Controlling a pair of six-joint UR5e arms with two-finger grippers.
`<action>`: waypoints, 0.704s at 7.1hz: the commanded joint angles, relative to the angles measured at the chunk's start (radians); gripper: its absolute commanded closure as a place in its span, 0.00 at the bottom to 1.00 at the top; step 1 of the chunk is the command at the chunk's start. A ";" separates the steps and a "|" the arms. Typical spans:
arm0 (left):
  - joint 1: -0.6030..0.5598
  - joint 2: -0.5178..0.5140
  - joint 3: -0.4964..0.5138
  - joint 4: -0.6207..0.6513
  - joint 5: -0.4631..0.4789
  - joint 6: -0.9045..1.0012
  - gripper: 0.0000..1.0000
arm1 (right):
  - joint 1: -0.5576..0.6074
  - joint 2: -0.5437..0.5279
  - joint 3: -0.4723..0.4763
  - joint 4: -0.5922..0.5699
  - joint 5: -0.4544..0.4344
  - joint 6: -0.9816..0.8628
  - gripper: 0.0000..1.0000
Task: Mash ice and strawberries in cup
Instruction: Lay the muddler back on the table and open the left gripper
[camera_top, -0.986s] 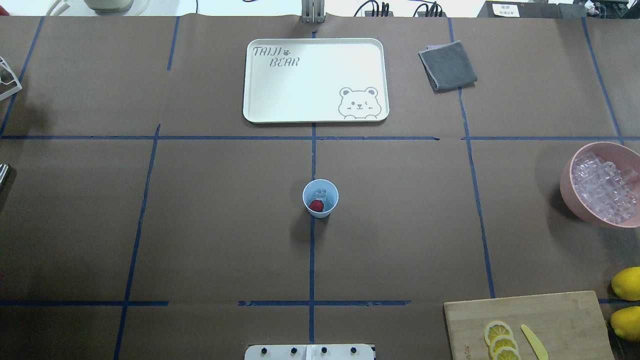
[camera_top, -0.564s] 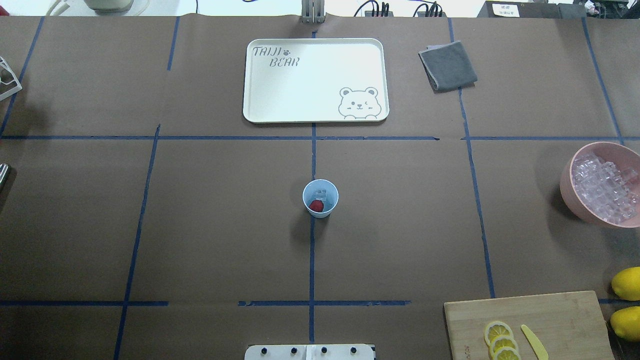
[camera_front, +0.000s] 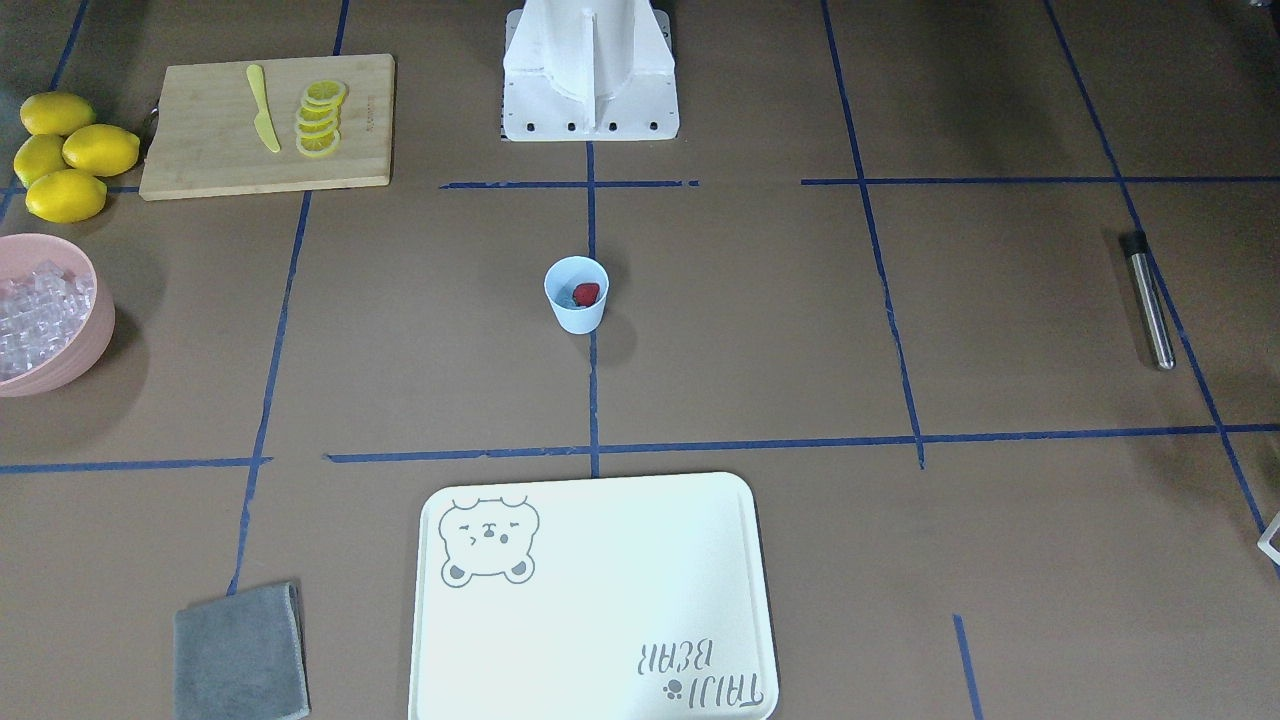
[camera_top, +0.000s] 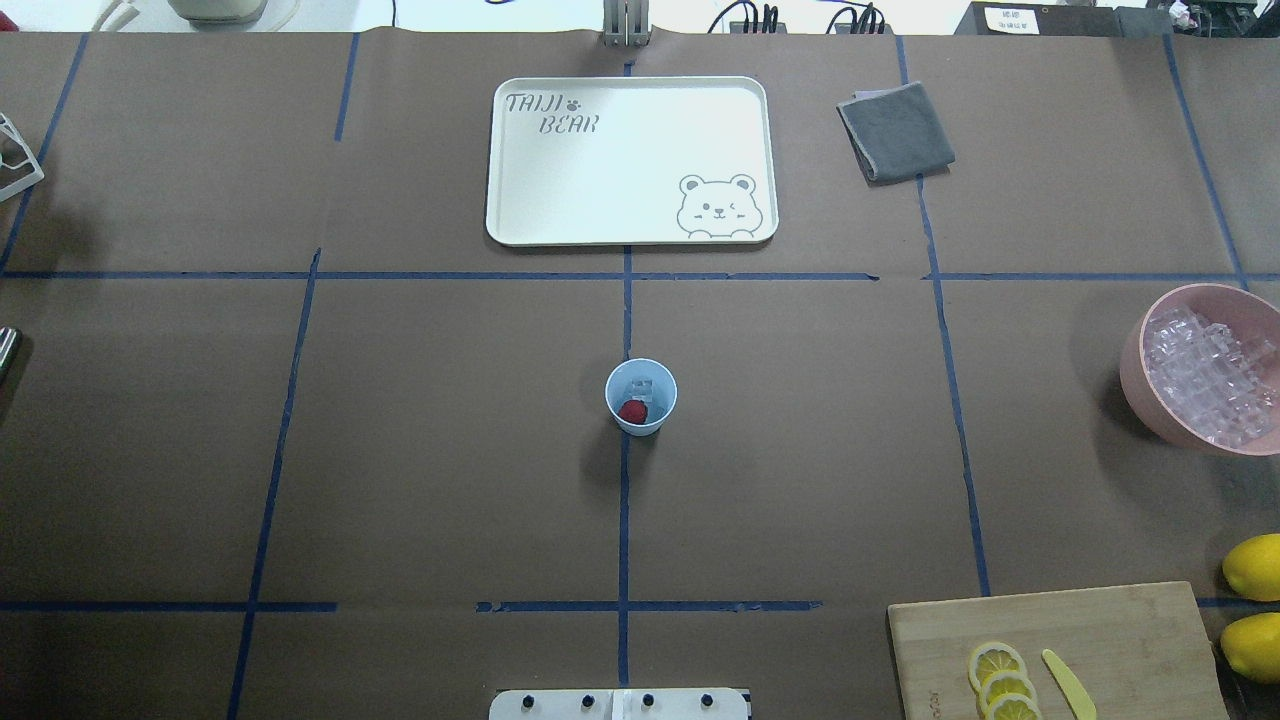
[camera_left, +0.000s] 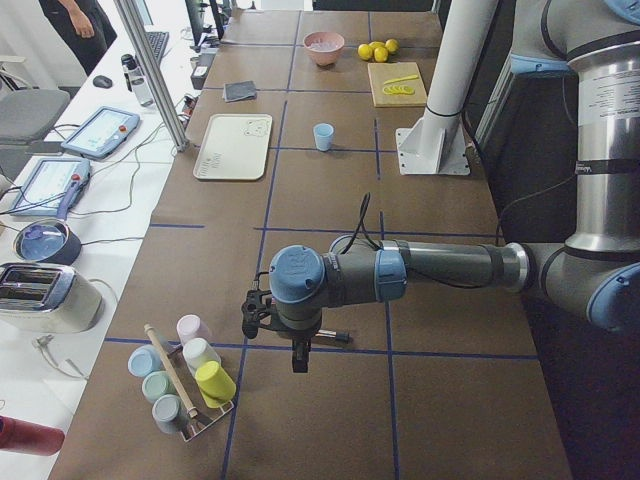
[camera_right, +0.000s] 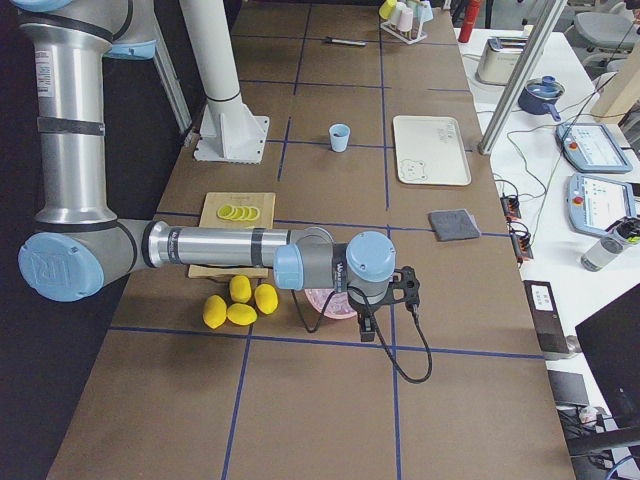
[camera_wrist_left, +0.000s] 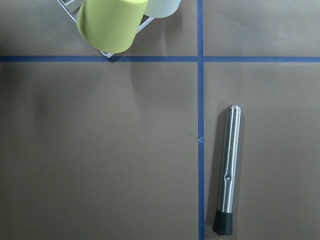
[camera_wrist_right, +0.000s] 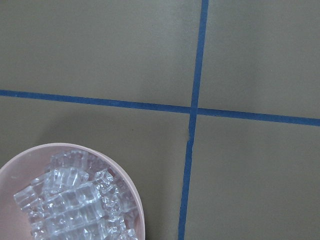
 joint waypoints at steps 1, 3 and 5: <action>0.028 -0.006 0.000 -0.006 0.015 -0.020 0.00 | 0.037 -0.034 -0.004 -0.001 0.014 -0.004 0.00; 0.036 -0.011 0.005 -0.009 0.027 -0.027 0.00 | 0.063 -0.058 -0.003 0.001 0.023 -0.046 0.00; 0.036 -0.011 0.005 -0.009 0.027 -0.025 0.00 | 0.063 -0.063 0.001 0.003 0.021 -0.046 0.00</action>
